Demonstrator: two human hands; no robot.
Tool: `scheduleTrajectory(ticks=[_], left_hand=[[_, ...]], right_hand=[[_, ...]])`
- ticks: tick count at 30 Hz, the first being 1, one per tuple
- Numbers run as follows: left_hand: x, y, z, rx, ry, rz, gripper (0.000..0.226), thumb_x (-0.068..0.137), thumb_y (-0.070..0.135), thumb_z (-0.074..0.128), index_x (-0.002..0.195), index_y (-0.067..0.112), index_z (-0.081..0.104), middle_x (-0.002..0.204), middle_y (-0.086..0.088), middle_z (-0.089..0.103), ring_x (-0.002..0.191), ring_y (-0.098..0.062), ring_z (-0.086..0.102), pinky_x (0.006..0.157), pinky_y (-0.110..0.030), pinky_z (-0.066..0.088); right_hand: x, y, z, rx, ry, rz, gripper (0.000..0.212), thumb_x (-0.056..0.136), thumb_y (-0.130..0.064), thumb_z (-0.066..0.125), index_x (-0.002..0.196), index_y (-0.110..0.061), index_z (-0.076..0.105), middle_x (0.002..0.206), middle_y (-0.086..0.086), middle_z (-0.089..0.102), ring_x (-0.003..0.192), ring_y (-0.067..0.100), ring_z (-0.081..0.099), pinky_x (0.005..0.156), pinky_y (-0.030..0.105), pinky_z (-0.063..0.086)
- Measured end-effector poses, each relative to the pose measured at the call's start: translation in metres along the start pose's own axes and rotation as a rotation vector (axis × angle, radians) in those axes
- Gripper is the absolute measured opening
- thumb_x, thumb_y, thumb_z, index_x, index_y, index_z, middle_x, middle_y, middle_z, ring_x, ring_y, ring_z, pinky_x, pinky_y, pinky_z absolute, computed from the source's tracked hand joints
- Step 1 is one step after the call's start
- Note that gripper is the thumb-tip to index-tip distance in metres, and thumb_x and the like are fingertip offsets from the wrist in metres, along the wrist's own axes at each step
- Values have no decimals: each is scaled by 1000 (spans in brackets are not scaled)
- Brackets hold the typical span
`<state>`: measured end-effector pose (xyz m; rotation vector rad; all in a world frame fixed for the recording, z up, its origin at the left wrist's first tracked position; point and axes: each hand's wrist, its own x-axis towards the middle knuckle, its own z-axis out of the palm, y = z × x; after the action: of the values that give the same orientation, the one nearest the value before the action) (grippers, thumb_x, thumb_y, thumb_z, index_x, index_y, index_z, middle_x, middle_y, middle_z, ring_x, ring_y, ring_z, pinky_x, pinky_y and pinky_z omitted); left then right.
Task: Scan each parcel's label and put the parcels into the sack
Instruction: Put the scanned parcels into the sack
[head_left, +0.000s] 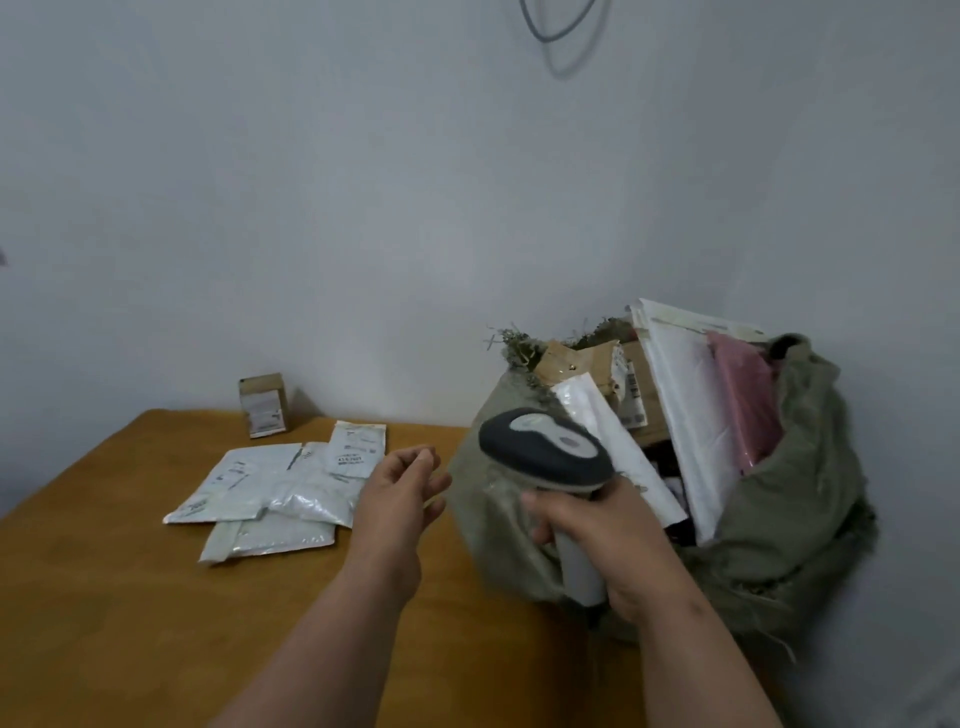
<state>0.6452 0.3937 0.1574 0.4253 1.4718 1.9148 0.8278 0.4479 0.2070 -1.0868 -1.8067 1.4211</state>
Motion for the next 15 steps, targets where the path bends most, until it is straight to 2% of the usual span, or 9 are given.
scheduleTrajectory(ticks=[2, 5, 9, 12, 15], left_hand=[[1, 3, -35, 15, 38, -17, 15, 102, 26, 55, 112, 23, 65, 112, 1, 70, 102, -16, 69, 83, -33, 56], [5, 10, -101, 51, 119, -56, 15, 102, 28, 55, 111, 22, 65, 112, 1, 69, 101, -17, 68, 80, -32, 55], [10, 17, -192, 67, 212, -99, 12, 102, 28, 55, 104, 23, 65, 110, 0, 69, 99, -17, 67, 80, -33, 54], [11, 16, -250, 81, 275, -144, 12, 102, 28, 55, 105, 22, 65, 108, 0, 69, 97, -16, 67, 80, -33, 54], [17, 14, -290, 82, 321, -182, 12, 102, 28, 55, 104, 22, 64, 109, 0, 69, 97, -16, 68, 74, -32, 53]], right_hand=[[-4, 6, 36, -21, -17, 38, 8, 76, -29, 83, 79, -27, 76, 69, 2, 75, 70, 15, 72, 80, 46, 57], [-8, 8, 95, -39, -19, 85, 17, 81, -30, 81, 93, -33, 70, 70, -7, 75, 75, 15, 74, 85, 43, 56], [-10, 7, 171, -32, -13, 104, 21, 80, -36, 82, 94, -33, 67, 68, -12, 74, 72, 8, 74, 76, 34, 52], [-13, 8, 222, -23, -32, 117, 24, 81, -37, 81, 93, -37, 61, 76, -13, 71, 72, 7, 74, 74, 33, 49], [-12, 9, 260, -49, -42, 132, 22, 82, -38, 80, 90, -36, 60, 72, -13, 71, 73, 7, 74, 68, 30, 46]])
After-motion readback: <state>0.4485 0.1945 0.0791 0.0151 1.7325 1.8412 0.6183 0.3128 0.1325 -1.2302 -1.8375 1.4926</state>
